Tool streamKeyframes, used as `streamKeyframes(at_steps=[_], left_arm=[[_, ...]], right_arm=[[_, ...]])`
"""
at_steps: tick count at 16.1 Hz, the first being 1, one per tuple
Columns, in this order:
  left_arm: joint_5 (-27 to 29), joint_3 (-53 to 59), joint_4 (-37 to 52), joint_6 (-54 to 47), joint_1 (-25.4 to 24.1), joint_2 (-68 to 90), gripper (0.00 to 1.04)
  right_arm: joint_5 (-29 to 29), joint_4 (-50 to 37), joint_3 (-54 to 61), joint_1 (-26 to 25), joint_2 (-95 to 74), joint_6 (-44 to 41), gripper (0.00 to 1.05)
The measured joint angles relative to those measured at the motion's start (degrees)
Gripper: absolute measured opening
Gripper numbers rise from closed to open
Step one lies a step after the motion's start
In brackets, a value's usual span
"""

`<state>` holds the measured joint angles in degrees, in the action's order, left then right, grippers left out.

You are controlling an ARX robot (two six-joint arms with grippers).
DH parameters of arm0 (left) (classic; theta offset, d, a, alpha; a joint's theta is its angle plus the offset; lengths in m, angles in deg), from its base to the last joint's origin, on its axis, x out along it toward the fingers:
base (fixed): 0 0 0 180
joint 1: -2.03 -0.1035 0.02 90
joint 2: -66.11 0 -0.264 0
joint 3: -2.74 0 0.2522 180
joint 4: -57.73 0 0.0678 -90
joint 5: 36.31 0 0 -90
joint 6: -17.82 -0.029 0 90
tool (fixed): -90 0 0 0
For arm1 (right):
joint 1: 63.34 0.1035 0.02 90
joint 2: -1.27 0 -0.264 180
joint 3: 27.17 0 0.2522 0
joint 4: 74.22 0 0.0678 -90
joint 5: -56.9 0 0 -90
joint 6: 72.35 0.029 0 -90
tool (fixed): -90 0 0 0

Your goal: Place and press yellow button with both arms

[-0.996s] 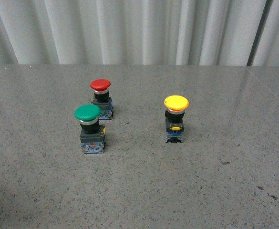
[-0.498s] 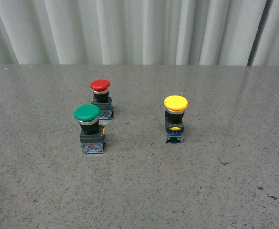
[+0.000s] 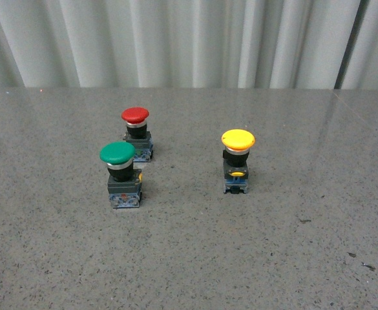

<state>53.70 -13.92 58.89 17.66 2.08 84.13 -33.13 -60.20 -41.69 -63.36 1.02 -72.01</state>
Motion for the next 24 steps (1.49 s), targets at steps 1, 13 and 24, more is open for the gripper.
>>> streamKeyframes(at_steps=[1,13,24], left_arm=[[0.0,0.2,-0.6,0.0,0.0,-0.9,0.02],[-0.1,2.0,-13.9,0.0,0.0,-17.4,0.02],[0.0,2.1,-15.2,0.0,0.0,-17.4,0.68]], right_arm=[[0.0,0.0,0.0,0.0,0.0,0.0,0.98],[0.0,0.0,0.0,0.0,0.0,0.0,0.98],[-0.8,3.3,-0.9,0.0,-0.9,1.2,0.98]])
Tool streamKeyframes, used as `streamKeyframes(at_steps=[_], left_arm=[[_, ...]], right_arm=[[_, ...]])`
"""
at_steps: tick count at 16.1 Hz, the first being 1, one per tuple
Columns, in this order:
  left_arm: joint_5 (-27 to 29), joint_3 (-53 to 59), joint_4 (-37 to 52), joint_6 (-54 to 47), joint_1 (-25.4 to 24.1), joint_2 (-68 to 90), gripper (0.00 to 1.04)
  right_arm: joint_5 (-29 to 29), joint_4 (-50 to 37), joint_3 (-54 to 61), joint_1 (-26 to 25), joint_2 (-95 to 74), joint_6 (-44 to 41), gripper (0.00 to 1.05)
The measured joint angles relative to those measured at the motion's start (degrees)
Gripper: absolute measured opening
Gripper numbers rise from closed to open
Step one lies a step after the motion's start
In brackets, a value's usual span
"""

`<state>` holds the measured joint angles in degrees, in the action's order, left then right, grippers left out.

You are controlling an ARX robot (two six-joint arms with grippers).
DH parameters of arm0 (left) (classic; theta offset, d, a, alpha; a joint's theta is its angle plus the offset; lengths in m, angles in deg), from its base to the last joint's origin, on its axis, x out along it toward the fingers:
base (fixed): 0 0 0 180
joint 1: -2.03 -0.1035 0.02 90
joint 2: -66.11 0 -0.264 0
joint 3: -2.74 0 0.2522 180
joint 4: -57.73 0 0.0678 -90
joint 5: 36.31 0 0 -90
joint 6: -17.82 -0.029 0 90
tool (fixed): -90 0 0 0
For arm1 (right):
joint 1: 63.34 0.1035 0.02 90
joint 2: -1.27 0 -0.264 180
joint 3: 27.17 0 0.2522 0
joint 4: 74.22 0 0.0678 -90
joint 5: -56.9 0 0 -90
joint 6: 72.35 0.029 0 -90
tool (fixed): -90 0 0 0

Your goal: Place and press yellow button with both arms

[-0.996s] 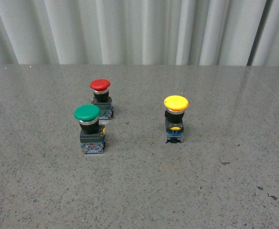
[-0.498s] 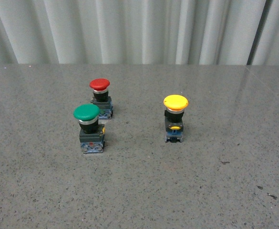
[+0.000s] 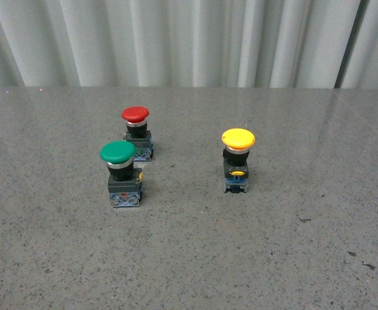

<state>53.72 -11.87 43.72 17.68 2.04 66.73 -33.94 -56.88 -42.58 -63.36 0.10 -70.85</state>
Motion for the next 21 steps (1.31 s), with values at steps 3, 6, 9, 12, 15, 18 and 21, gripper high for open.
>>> streamKeyframes(at_steps=[3,6,9,12,15,18,21], left_arm=[[0.0,0.0,0.0,0.0,0.0,0.0,1.00],[0.0,0.0,0.0,0.0,0.0,0.0,0.98],[0.0,0.0,0.0,0.0,0.0,0.0,0.98],[0.0,0.0,0.0,0.0,0.0,0.0,0.98],[0.0,0.0,0.0,0.0,0.0,0.0,0.98],[0.0,0.0,0.0,0.0,0.0,0.0,0.98],[0.0,0.0,0.0,0.0,0.0,0.0,0.98]], right_arm=[[-0.4,-11.4,-12.8,5.5,-23.5,4.7,0.98],[3.1,-27.4,-26.1,14.3,-46.5,3.3,0.98],[5.3,-30.6,-36.7,21.5,-67.0,2.9,0.98],[6.3,-29.7,-47.7,26.1,-79.0,3.0,0.98],[6.6,-25.4,-52.4,28.7,-86.3,5.2,0.75],[7.3,-23.9,-53.7,28.9,-91.6,6.2,0.29],[8.3,-22.8,-53.9,28.8,-95.3,6.4,0.02]])
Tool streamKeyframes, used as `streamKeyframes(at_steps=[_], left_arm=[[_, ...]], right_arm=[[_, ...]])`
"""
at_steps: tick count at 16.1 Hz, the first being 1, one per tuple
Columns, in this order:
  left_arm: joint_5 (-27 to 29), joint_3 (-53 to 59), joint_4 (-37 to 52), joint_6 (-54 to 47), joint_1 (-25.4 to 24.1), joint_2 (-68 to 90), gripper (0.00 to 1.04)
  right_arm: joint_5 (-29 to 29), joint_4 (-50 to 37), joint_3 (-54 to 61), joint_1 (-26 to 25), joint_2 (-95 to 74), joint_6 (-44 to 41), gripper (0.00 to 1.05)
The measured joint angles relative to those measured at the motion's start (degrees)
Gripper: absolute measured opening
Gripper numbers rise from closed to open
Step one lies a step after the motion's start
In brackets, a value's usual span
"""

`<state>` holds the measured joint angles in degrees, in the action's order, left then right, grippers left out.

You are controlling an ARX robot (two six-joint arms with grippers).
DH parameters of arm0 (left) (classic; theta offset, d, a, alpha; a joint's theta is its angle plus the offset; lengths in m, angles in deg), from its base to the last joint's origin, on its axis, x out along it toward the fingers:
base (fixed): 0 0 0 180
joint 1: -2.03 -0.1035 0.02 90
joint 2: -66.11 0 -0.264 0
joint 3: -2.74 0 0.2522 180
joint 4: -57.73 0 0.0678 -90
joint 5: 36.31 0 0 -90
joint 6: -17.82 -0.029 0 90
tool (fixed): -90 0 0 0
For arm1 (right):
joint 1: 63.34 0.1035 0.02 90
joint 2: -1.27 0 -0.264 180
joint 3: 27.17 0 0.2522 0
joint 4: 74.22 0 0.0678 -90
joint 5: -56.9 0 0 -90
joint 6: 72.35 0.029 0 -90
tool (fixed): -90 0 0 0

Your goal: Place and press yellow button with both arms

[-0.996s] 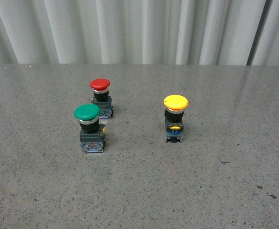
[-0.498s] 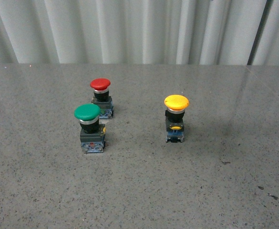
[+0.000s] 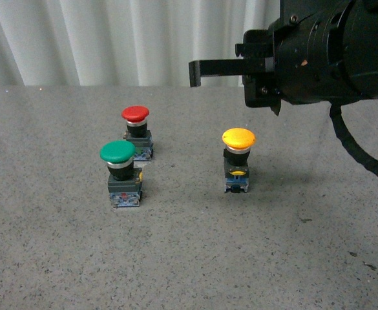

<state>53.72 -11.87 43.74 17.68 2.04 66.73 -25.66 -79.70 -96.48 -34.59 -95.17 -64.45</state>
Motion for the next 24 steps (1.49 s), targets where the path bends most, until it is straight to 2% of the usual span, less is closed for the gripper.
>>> streamKeyframes(at_steps=[6,19,24], left_arm=[[0.0,0.0,0.0,0.0,0.0,0.0,0.98],[0.0,0.0,0.0,0.0,0.0,0.0,0.98],[0.0,0.0,0.0,0.0,0.0,0.0,0.98]], right_arm=[[0.3,-0.1,0.2,2.5,-2.9,0.0,0.02],[1.5,-1.8,2.4,2.3,-5.8,0.0,0.02],[2.2,1.0,1.6,2.4,-6.3,0.4,0.02]])
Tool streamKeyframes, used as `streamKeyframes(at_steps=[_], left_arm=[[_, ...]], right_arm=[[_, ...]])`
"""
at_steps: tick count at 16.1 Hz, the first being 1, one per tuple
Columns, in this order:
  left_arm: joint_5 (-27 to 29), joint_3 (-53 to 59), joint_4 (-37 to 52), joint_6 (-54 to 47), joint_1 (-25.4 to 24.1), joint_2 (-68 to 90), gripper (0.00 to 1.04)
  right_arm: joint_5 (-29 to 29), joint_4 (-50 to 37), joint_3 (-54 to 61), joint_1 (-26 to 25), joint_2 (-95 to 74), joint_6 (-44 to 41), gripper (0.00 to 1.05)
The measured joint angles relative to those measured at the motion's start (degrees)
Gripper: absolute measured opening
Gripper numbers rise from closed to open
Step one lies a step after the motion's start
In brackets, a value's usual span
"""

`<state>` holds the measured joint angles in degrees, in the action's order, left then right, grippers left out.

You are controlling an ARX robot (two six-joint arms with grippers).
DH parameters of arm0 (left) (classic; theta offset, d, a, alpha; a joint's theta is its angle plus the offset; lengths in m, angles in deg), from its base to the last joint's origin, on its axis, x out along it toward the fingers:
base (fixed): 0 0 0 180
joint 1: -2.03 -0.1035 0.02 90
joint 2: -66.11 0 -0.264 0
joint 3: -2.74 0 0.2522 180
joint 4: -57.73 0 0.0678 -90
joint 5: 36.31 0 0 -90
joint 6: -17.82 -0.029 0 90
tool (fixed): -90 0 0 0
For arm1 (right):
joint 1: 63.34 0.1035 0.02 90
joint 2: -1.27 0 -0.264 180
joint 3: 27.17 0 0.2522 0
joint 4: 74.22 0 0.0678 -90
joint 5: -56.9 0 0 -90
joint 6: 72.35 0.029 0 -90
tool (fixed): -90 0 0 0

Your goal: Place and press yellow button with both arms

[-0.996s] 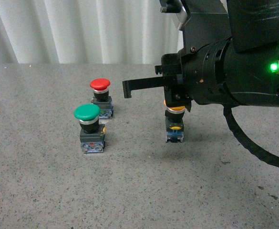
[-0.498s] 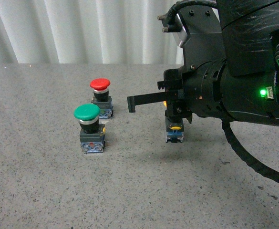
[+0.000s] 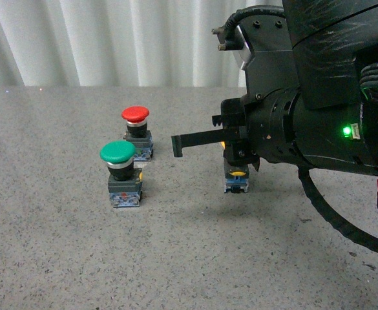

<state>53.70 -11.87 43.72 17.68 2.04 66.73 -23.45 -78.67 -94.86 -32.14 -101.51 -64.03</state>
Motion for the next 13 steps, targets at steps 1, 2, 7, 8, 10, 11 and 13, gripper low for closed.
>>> streamKeyframes(at_steps=[1,2,7,8,10,11,13], left_arm=[[0.0,0.0,0.0,0.0,0.0,0.0,0.98],[0.0,0.0,0.0,0.0,0.0,0.0,0.98],[0.0,0.0,0.0,0.0,0.0,0.0,0.98],[0.0,0.0,0.0,0.0,0.0,0.0,0.98],[0.0,0.0,0.0,0.0,0.0,0.0,0.98],[0.0,0.0,0.0,0.0,0.0,0.0,0.98],[0.0,0.0,0.0,0.0,0.0,0.0,0.98]], right_arm=[[0.4,-0.1,0.0,0.0,0.1,0.3,0.02],[0.4,-0.4,0.0,0.0,0.5,1.0,0.02],[0.5,-13.8,1.8,0.3,12.5,10.3,0.02],[0.4,-13.8,1.5,0.3,17.6,12.4,0.02],[-0.8,-11.1,6.1,-0.4,25.8,15.9,0.02],[-1.0,-9.7,11.1,-1.4,30.0,16.7,0.02],[0.1,-7.6,17.5,-3.9,39.7,16.8,0.02]])
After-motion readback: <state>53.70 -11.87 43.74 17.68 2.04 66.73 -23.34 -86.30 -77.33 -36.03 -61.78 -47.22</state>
